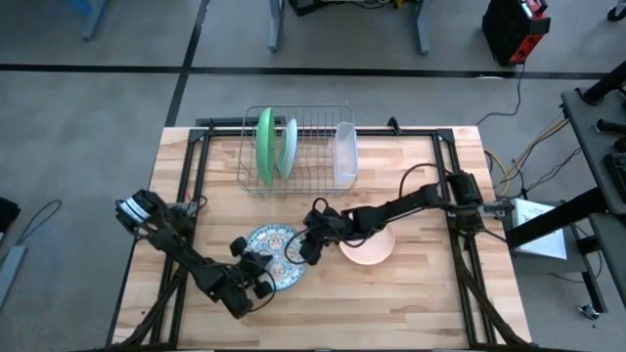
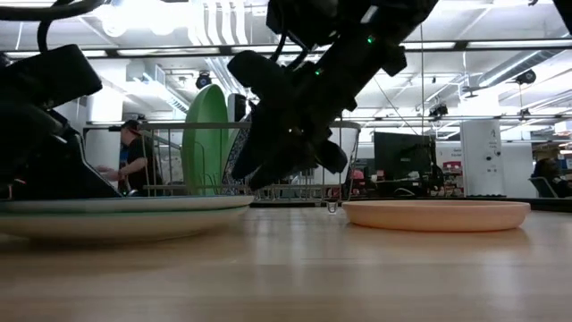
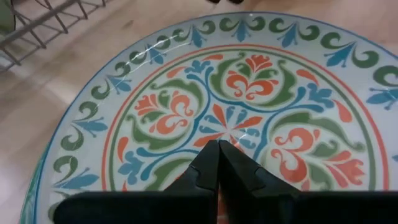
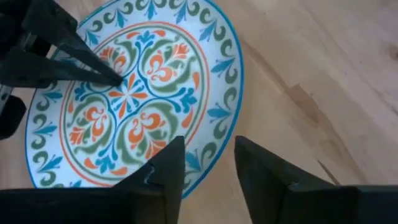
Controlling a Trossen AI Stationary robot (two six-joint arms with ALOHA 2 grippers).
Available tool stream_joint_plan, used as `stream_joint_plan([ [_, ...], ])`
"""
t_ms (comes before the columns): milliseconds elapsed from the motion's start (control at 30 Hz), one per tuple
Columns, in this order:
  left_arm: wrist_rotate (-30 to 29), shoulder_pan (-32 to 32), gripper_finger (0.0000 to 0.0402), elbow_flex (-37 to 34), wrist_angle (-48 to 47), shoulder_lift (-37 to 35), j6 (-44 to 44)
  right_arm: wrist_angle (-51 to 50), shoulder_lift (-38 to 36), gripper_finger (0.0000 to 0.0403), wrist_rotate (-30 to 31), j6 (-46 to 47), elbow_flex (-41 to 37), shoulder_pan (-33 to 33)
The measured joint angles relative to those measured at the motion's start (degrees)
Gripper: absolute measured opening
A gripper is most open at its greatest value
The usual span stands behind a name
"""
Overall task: Sort dishes
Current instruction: Put the white patterned plate into the dish rack
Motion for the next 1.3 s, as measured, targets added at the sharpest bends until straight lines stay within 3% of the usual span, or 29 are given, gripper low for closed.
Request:
stream_joint_plan([
  [233,-3.46,-0.02,0.0000,-0.02,2.09,2.33,-0.68,-0.04,0.33,0.0164,-1.47,0.21,-0.63,-1.28],
  [533,-6.57,0.04,0.0000,-0.13,5.75,4.45,-1.23,1.79,4.34,0.0154,-1.82,-1.12,-0.25,-1.93],
  [700,-6.75,0.00,0.0000,-0.26,5.65,3.32,-0.83,4.65,5.32,0.0114,-1.61,-3.23,-0.25,-1.90],
  [900,-5.69,-0.35,0.0000,-0.42,2.45,-1.39,0.15,5.21,4.13,0.0015,1.68,-4.54,-0.28,-2.06],
  [1067,-7.08,-0.37,0.0000,-0.44,0.98,-5.32,0.15,4.00,3.18,0.0005,1.73,-6.33,-0.38,-1.94],
  [1300,-15.10,-0.63,0.0000,-0.35,0.93,-10.11,-0.09,3.73,1.79,0.0000,3.04,-8.07,-0.43,-1.75],
])
